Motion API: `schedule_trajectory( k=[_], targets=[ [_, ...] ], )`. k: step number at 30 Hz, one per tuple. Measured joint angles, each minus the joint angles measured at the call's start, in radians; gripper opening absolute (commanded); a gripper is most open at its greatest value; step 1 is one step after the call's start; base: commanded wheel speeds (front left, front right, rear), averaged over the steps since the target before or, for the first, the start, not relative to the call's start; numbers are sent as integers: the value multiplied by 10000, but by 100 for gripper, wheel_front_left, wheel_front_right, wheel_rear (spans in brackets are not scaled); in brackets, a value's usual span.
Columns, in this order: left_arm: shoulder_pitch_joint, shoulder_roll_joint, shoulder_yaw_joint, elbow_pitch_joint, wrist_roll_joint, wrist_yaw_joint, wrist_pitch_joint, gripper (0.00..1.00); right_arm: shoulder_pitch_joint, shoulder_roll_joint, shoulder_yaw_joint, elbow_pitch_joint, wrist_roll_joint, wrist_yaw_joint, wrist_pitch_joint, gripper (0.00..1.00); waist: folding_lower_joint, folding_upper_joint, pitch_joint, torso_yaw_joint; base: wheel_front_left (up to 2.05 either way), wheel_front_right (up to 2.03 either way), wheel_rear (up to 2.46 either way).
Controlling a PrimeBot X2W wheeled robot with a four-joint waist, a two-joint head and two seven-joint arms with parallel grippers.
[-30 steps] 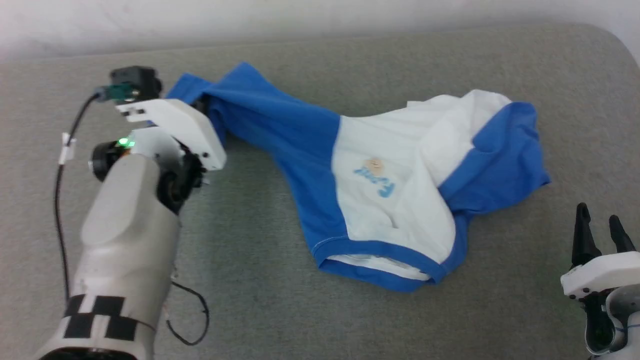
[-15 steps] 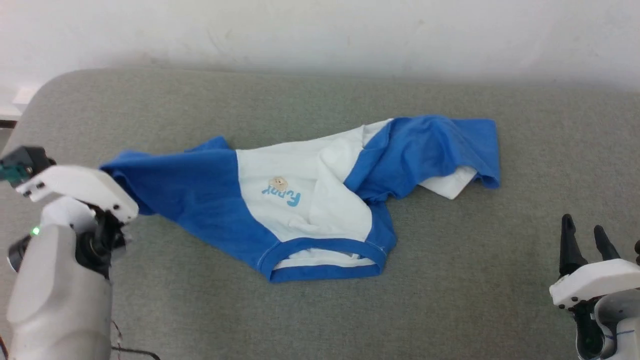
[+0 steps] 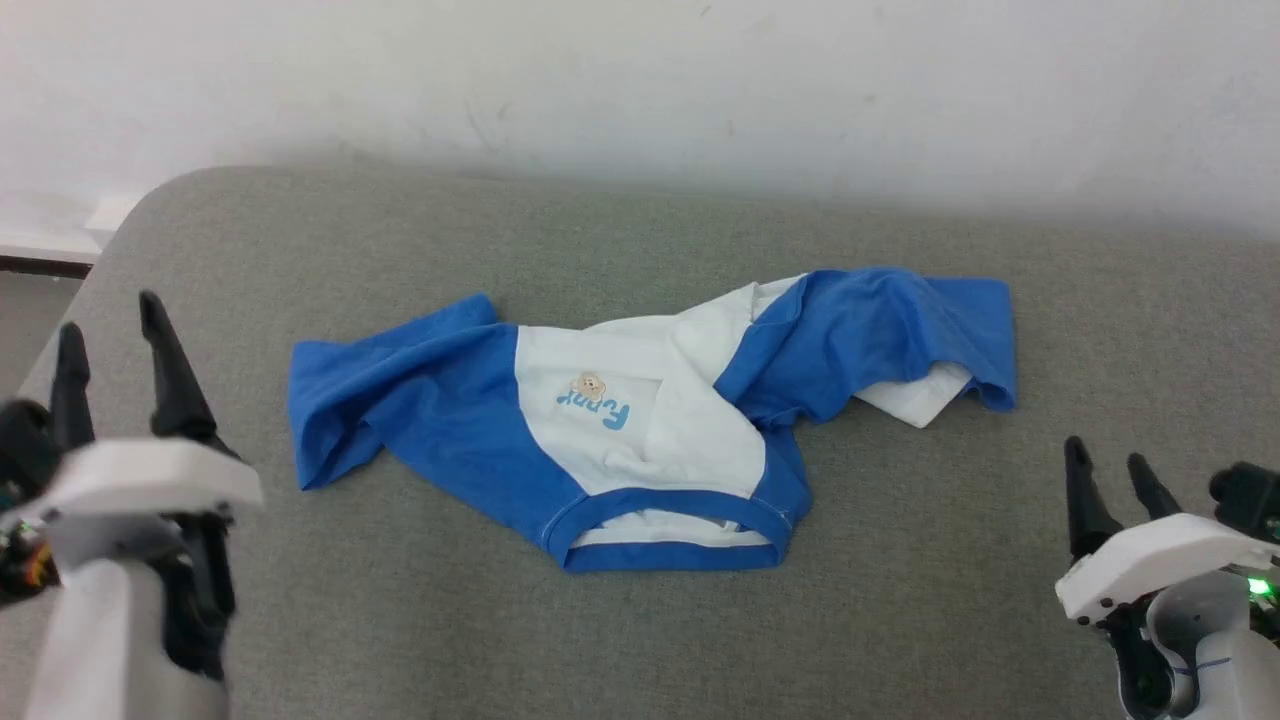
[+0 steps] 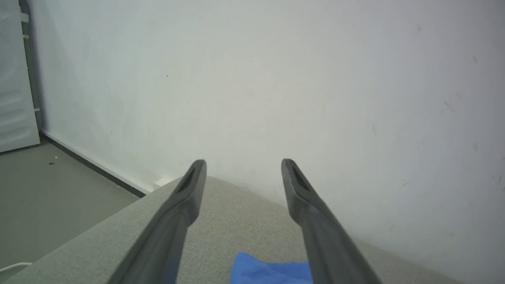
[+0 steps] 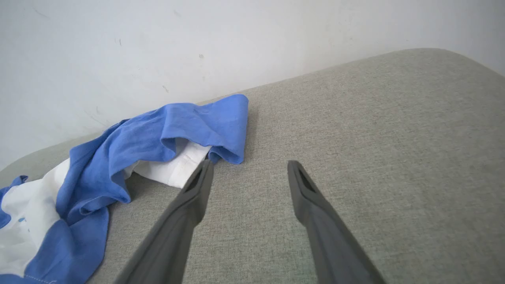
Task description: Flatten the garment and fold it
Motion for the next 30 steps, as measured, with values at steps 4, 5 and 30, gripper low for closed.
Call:
schedule_trajectory(
  k=[4, 5, 30],
  targets=[
    [1140, -316, -581, -740, 890, -221, -1045, 100, -228, -10, 430, -31, -33, 0, 775, 100, 1, 0, 45, 104, 0, 0, 0],
    [1359, -441, -721, -849, 1078, -288, -1087, 100, -405, -6, 596, -23, -33, 0, 1057, 100, 0, 0, 84, 121, 0, 0, 0],
    [1427, -2111, -784, -857, 2614, -1628, -1162, 100, -4224, 10, 1323, 2610, -1476, 0, 2780, 0, 4, -1, 1748, 961, 0, 0, 0]
  ],
)
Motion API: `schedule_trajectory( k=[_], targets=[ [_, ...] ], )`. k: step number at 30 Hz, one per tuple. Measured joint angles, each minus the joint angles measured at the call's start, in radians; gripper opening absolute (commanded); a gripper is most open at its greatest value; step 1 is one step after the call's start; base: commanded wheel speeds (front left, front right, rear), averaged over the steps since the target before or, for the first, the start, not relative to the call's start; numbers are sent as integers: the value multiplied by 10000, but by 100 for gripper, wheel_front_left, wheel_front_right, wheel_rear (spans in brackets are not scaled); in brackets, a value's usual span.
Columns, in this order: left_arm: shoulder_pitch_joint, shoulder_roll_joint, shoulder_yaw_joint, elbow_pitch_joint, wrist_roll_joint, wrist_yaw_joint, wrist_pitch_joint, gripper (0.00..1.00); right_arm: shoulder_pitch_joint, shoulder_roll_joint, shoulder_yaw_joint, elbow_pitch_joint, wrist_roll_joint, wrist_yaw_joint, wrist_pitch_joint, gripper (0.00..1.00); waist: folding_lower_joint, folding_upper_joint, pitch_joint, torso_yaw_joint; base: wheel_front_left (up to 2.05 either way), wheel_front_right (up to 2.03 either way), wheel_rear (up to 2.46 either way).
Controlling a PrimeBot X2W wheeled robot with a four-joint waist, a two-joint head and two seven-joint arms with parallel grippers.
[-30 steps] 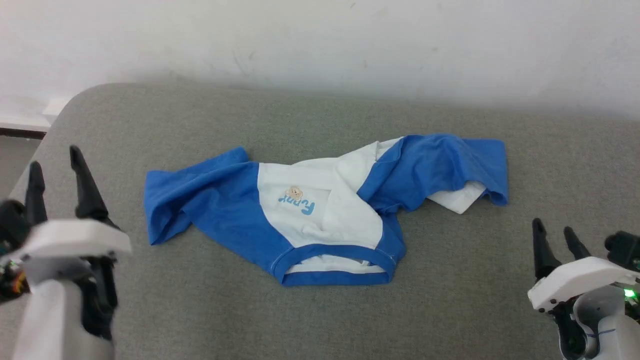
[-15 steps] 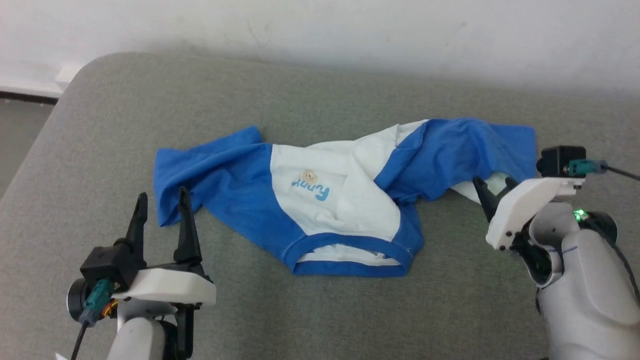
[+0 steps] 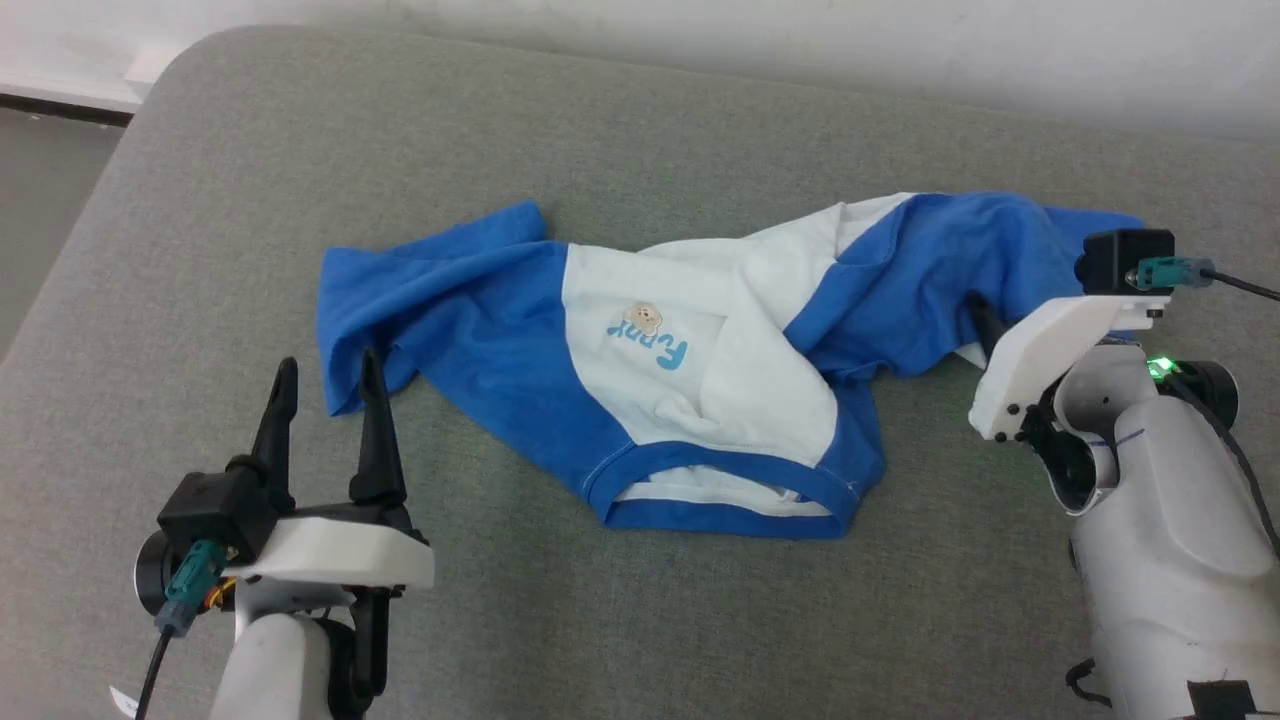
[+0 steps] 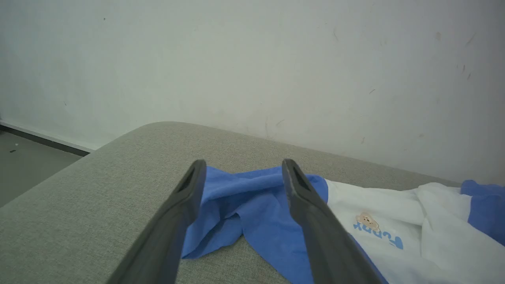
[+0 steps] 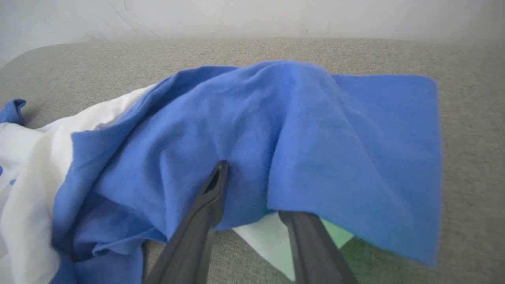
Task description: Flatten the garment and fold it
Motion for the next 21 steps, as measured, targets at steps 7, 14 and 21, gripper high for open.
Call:
schedule_trajectory(
  k=[7, 14, 21],
  targets=[
    [-106, -132, 221, 63, 132, -196, 0, 100, -11, 6, -36, -591, 161, 0, -48, 0, -2, 0, -123, -271, 0, 0, 0],
    [-91, -196, 336, 144, 155, -242, 0, 100, 1191, -890, -1262, -3340, 581, 2, 1806, 0, -4, 0, -475, -580, 0, 0, 0],
    [-97, -234, 447, 215, 153, -385, 0, 100, 1905, -1745, -2750, -4621, -203, 2, 3289, 0, -3, 0, -445, -835, 0, 0, 0]
  ],
)
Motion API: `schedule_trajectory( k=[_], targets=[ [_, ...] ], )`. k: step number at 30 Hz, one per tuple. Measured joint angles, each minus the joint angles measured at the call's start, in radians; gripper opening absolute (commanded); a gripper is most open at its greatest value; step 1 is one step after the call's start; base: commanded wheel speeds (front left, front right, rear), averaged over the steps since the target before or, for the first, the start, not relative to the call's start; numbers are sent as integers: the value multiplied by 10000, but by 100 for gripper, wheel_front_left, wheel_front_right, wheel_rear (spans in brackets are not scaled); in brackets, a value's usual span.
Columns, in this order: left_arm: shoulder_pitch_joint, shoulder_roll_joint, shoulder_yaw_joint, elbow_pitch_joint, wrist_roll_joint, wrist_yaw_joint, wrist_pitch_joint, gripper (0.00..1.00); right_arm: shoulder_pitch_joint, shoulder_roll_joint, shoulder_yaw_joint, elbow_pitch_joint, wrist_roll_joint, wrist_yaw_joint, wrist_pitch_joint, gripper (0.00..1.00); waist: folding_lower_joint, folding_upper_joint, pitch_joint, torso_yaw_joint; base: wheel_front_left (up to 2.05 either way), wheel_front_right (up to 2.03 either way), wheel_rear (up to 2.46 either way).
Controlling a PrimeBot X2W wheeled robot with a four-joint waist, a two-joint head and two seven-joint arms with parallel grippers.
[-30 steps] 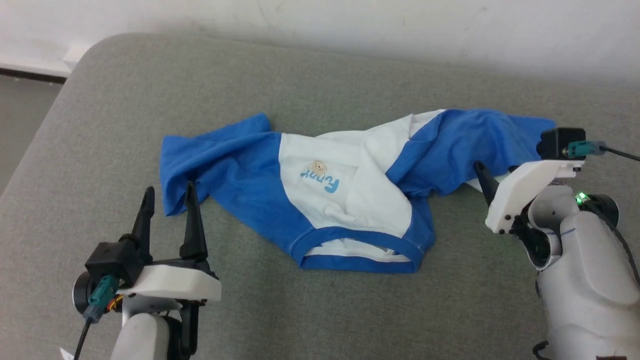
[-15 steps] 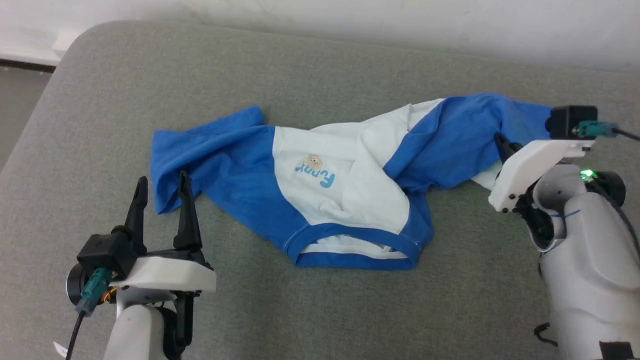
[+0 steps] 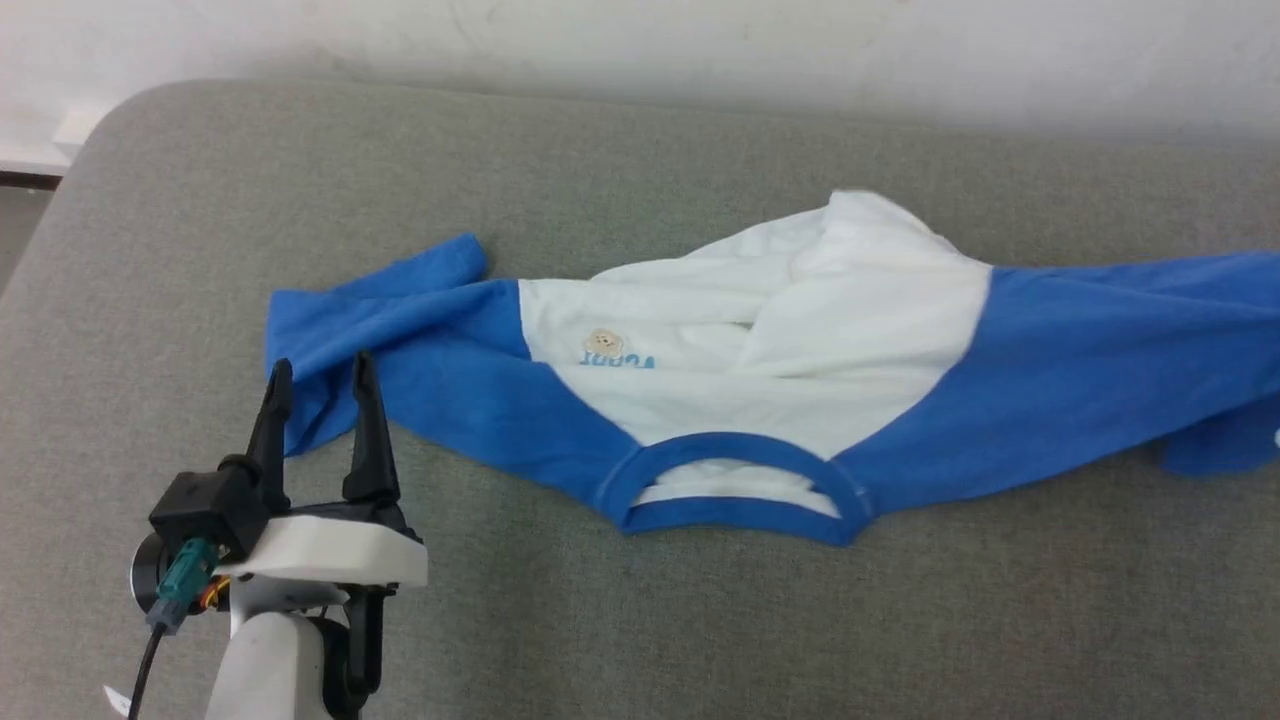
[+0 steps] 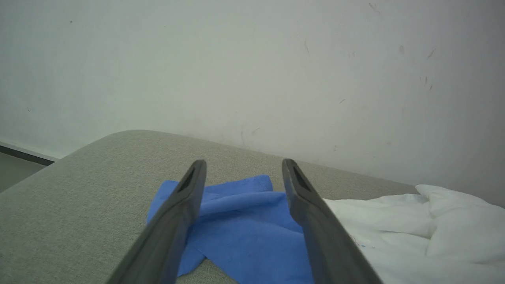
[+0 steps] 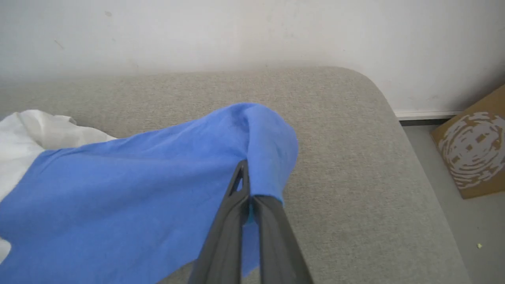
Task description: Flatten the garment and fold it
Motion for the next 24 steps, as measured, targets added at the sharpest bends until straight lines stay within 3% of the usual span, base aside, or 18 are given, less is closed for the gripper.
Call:
schedule_trajectory(
  k=[3, 4, 5, 6, 13, 20, 24],
  targets=[
    [-50, -2, 4, 35, 0, -31, 0, 100, -125, -171, -167, 305, -334, -2, -4, 0, 0, 0, 167, -21, 0, 0, 0],
    [-70, -4, 6, 48, 0, -33, 0, 100, -173, -178, -132, 477, -449, -2, -4, 6, 1, 0, 216, -22, 0, 0, 0],
    [-86, -6, 8, 65, 2, -56, 0, 100, -189, -161, -69, 677, -579, -2, 0, 27, 1, 0, 259, -18, 0, 0, 0],
    [-107, -4, 13, 90, 0, -98, 0, 100, -188, -59, -67, 836, -606, -2, -4, 100, 1, 0, 288, -9, 0, 0, 0],
    [-217, -29, 8, 384, 4, -167, 0, 100, 53, 357, -326, 1112, -1009, 0, -884, 100, 1, 0, 114, 41, 0, 0, 0],
    [-168, -35, -73, 554, -56, -184, 0, 100, 1488, 1570, -917, -734, -593, 0, -2057, 100, 0, 0, -444, 65, 0, 0, 0],
    [50, -36, -299, 819, -261, -176, 0, 100, 2729, 1699, -989, -1432, 211, -2, -2527, 100, -1, 0, -761, 83, 0, 0, 0]
  ],
)
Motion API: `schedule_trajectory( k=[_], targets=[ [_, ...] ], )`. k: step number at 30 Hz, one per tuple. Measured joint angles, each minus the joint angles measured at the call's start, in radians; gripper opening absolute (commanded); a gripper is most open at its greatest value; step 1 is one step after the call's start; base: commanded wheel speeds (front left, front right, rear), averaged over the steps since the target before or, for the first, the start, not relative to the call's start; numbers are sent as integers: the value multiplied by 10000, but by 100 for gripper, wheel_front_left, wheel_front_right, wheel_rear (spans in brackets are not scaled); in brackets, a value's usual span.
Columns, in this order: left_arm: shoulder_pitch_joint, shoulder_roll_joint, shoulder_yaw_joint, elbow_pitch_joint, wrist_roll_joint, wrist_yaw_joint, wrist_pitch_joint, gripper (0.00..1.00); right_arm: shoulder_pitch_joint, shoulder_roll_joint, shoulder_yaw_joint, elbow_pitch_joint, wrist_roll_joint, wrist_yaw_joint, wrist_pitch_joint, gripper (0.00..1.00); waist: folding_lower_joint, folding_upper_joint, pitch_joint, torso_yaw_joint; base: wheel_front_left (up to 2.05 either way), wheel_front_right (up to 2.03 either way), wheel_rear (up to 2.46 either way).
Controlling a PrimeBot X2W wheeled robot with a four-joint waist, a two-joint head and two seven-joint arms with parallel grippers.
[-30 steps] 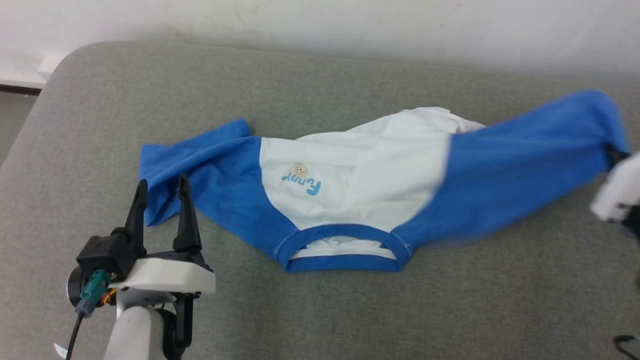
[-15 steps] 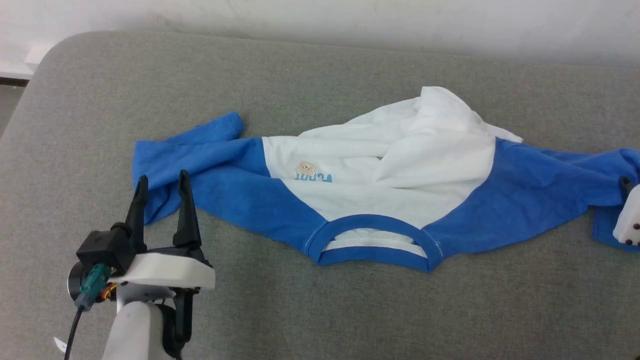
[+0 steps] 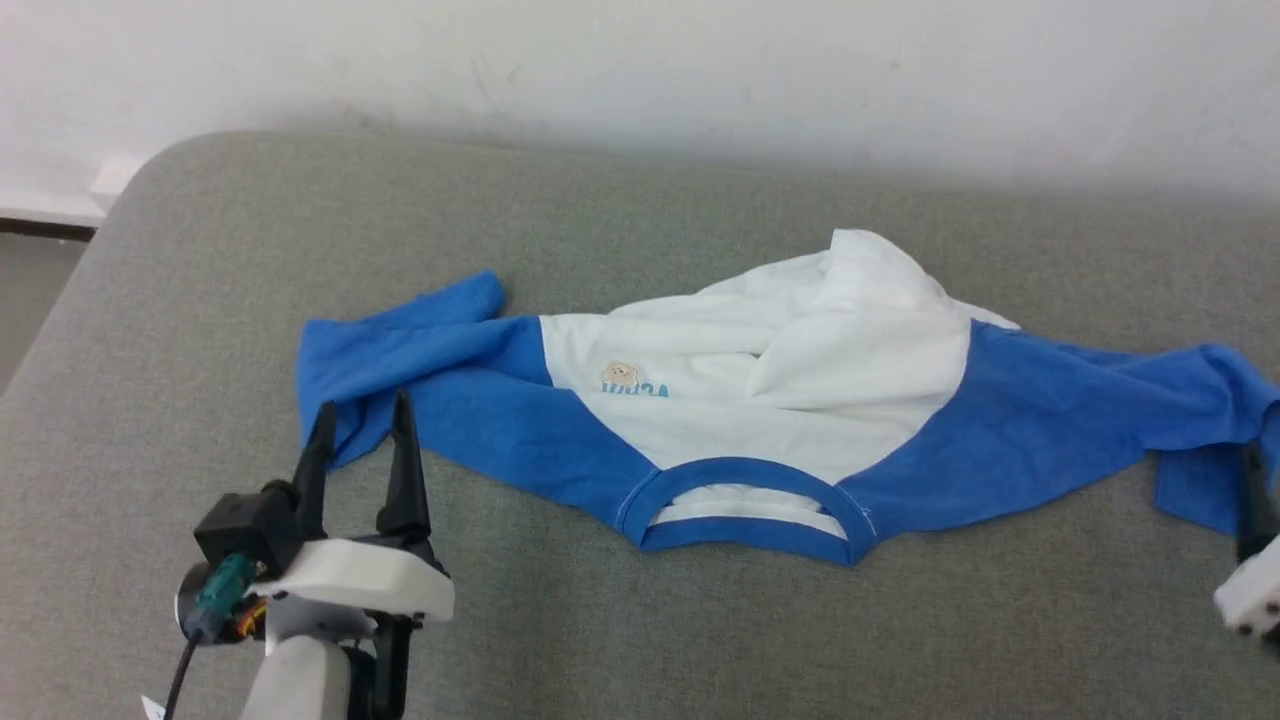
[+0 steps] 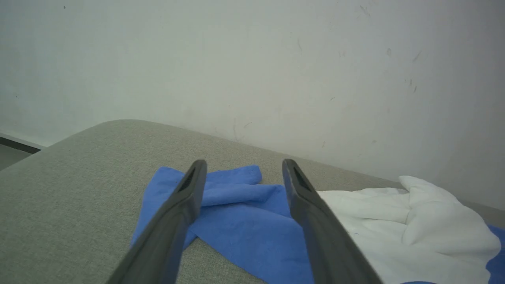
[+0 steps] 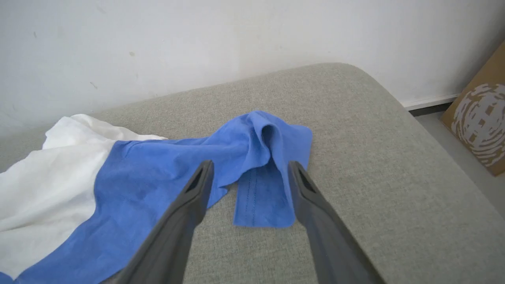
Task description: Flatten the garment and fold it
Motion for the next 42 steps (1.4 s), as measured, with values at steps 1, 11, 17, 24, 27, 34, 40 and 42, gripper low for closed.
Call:
schedule_trajectory(
  k=[1, 11, 17, 24, 27, 34, 40, 42],
  targets=[
    [53, 0, -56, 113, -90, 2, 2, 100, 276, -4, 115, 12, 347, 0, -117, 100, 0, 0, -67, 0, 0, 0, 0],
    [62, -21, -1068, 1407, -5687, 890, 3302, 100, 1255, 31, 1730, 428, 1292, 0, -953, 100, 1, 0, -208, -376, 0, 0, 0],
    [-597, -12, -1243, 2259, -7037, 1797, 4046, 100, 1039, 29, 2090, 449, 1202, 0, -1112, 100, 2, 0, -40, -774, 0, 0, 0],
    [-1385, 23, -1179, 2874, -7367, 1747, 4169, 82, 978, 27, 2109, 437, 1081, 0, -1208, 100, 3, 0, 302, -1096, 0, 0, 0],
    [-1519, 67, -1170, 3058, -7340, 1618, 3954, 0, 978, 27, 2157, 451, 1076, 0, -1208, 100, 3, 1, 383, -1174, 0, 0, 0],
    [-1466, 226, -1680, 3101, -6615, 1212, 3218, 0, 943, 25, 2757, 685, 1292, 0, -1076, 100, 3, 2, 389, -987, 0, 0, 0],
    [-1454, 376, -2422, 2637, -5687, 1127, 2784, 0, 453, 44, 3521, 1570, 2989, 0, -284, 100, 3, 1, 424, -637, 0, 0, 0],
    [-1428, 422, -2677, 2497, -5411, 1131, 2755, 0, 256, 52, 3505, 2010, 3400, 0, -113, 100, 3, 1, 446, -522, 0, 0, 0]
  ],
)
